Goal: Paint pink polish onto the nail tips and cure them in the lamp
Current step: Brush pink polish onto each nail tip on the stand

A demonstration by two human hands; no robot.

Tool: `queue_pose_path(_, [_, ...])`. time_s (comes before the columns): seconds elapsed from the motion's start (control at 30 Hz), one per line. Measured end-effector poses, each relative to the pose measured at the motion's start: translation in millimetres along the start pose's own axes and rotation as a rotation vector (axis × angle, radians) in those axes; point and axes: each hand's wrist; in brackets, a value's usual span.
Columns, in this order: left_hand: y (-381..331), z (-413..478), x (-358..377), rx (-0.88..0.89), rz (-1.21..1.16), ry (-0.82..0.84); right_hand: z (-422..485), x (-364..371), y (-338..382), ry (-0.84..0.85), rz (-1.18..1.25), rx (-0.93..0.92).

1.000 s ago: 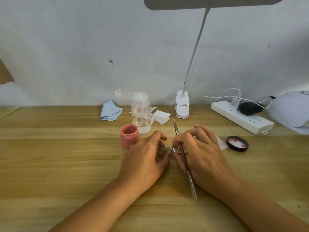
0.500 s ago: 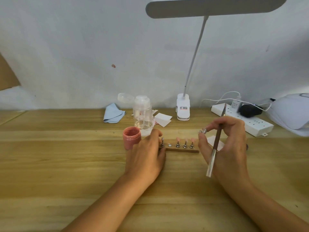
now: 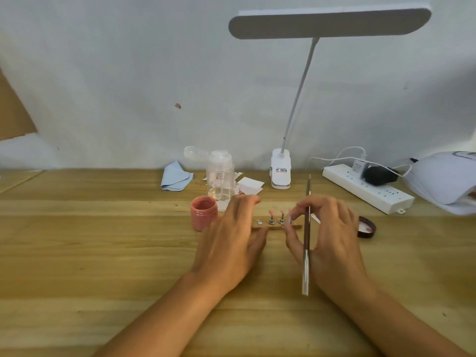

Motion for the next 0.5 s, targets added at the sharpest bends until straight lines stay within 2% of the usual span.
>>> queue_pose_path(0.07, [-4,-6,0,0.032,-0.132,0.063,-2,1,4,0.039,0.025,-0.016])
queue_pose_path(0.17, [-1,-6,4,-0.064,-0.376,0.205,-1,4,11,0.102,0.075,-0.016])
queue_pose_path(0.23, [4,-3,4,-0.111,-0.458,0.217,0,4,13,0.139,0.075,-0.019])
queue_pose_path(0.5, [27,2,-8,-0.225,-0.302,0.262,6,0,19,0.199,0.208,0.122])
Point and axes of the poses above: each hand's wrist, its own z-axis towards the middle knuckle, its own x-axis out of the palm, y = z × x, and after that the axes turned 7 degrees about -x, right-handed
